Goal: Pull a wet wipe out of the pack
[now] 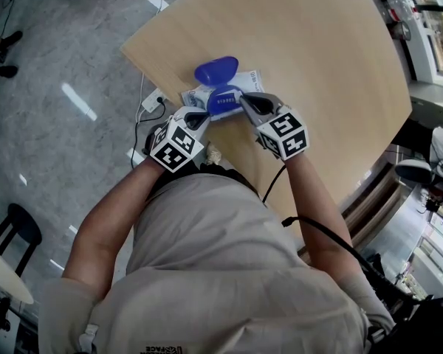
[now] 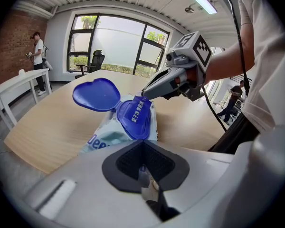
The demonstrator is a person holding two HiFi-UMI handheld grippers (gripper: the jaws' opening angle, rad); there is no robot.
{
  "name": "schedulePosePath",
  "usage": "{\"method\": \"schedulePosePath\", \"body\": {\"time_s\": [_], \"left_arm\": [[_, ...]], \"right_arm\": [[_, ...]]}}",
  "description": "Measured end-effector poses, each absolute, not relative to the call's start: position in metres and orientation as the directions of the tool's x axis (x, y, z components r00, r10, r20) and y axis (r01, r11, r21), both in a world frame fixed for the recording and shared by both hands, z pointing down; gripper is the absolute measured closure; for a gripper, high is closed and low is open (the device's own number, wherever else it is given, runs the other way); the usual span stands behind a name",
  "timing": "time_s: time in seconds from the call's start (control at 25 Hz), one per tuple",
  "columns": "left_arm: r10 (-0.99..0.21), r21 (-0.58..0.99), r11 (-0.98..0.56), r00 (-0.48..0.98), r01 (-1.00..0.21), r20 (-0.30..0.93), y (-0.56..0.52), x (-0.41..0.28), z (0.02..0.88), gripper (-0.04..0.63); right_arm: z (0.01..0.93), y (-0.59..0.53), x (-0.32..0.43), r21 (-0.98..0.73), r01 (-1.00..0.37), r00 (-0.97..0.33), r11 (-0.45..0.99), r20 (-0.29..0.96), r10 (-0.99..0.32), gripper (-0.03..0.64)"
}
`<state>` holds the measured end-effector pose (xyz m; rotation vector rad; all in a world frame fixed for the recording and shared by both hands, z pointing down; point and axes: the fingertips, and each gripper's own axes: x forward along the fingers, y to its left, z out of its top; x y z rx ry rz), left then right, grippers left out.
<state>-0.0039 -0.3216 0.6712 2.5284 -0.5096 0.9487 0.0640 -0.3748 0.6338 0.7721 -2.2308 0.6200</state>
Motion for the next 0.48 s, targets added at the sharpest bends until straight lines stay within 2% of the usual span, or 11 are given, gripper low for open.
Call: {"method": "schedulePosePath", "body": {"time_s": [0.48], "left_arm": [[-0.209, 0.216, -0.855, 0.694, -0.472, 0.689, -0.32, -0.004, 0.668, 0.589]], "right_arm": [[0.605, -0.375, 0.074, -0.165, -0.694, -0.574, 0.701, 0.714, -0.401, 0.614]]}}
